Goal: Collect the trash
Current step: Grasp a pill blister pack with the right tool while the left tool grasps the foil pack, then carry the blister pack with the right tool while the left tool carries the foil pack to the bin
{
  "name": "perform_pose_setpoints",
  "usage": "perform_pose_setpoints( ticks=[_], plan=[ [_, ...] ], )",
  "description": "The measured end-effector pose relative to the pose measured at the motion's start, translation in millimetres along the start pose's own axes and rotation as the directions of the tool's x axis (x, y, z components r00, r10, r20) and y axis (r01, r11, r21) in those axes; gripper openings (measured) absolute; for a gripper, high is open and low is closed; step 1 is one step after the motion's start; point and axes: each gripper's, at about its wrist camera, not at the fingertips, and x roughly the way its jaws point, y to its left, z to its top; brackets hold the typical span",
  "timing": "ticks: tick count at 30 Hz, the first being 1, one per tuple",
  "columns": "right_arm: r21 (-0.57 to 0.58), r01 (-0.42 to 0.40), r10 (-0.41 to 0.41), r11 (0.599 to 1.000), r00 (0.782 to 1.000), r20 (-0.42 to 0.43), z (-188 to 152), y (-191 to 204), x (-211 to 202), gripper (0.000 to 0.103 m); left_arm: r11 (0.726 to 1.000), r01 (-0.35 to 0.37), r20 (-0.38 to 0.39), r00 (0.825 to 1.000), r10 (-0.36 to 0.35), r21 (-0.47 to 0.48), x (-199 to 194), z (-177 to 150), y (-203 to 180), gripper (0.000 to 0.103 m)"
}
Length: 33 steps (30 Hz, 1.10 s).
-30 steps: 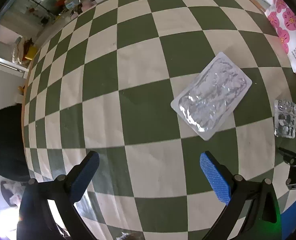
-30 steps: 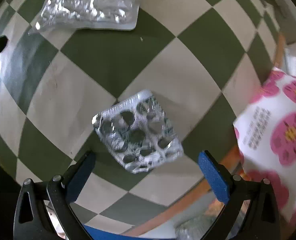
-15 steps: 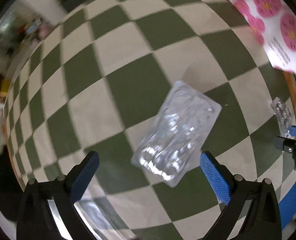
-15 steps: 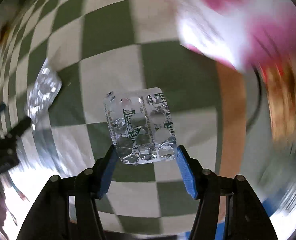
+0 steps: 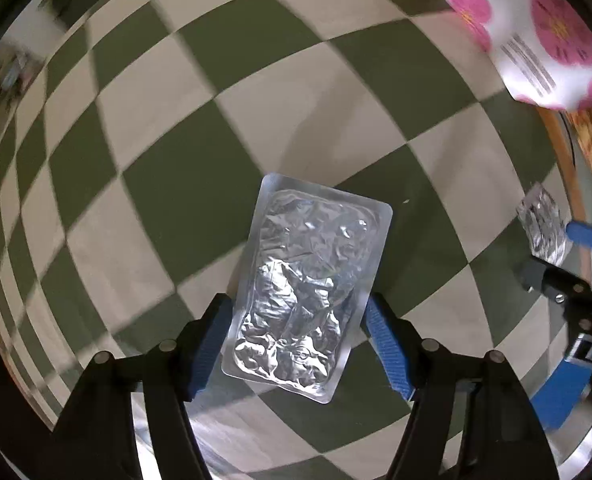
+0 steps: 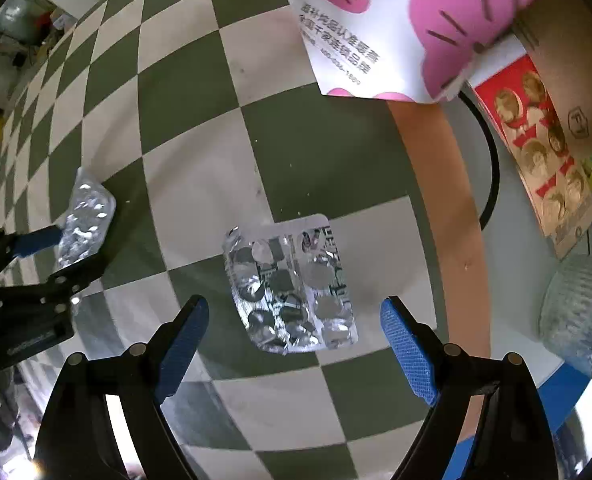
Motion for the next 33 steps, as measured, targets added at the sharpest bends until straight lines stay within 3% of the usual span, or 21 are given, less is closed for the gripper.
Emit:
perform_pose_setpoints(
  ticks=[1,2,3,6,8,11,14,26,31,33],
  plan=[
    [-0.002,0.006,-0.006,1.0,1.0,0.01,-2.8,4.1,2.8,0.083,0.999,0.003,-0.008,1.0,-0.003,-0.046,0.9,-4.4,2.0,0.066],
    [-0.007,0.018,-0.018,1.0,1.0,0.022,-3.6,6.1,4.1,0.068,0.994,0.008,-0.021,1.0,-0.01,-0.11,2.1,-10.5,4.8,0.066],
    [-0.01,0.045,-0.044,0.999,0.999,0.03,-7.4,13.1,5.6,0.063,0.985,0.021,-0.033,0.999,-0.027,-0.171,2.9,-17.0,8.0,0.066],
    [0.008,0.018,-0.019,1.0,0.999,0.039,-19.5,24.7,7.4,0.061,0.925,0.064,-0.048,0.995,-0.088,-0.374,6.7,-44.6,17.6,0.066],
    [0.018,-0.031,0.031,0.999,1.0,0.002,-27.9,30.0,9.8,0.06,0.905,0.075,-0.031,0.995,-0.097,-0.419,7.6,-55.8,15.8,0.066],
    [0.017,-0.081,0.082,0.997,0.995,-0.049,-37.0,37.5,13.9,0.061,0.926,0.052,-0.021,0.998,-0.065,-0.374,9.1,-58.9,0.4,0.067],
    [0.005,-0.057,0.057,0.998,0.997,-0.045,-36.3,43.9,15.8,0.064,0.947,0.01,-0.034,0.999,-0.022,-0.321,11.3,-58.6,-20.0,0.069],
    [-0.011,0.075,-0.074,0.997,0.995,0.062,-69.1,89.5,25.7,0.064,0.954,0.004,0.025,1.0,0.004,-0.301,9.5,-74.7,-63.5,0.064],
    [-0.029,0.079,-0.077,0.996,0.994,0.081,-94.1,102.8,29.1,0.059,0.955,-0.011,0.036,0.999,0.023,-0.296,6.5,-105.6,-35.9,0.063],
    [-0.04,0.076,-0.073,0.996,0.994,0.084,-99.8,104.6,31.3,0.059,0.959,-0.028,0.049,0.998,0.044,-0.283,-0.4,-113.9,-43.7,0.063]
  ],
)
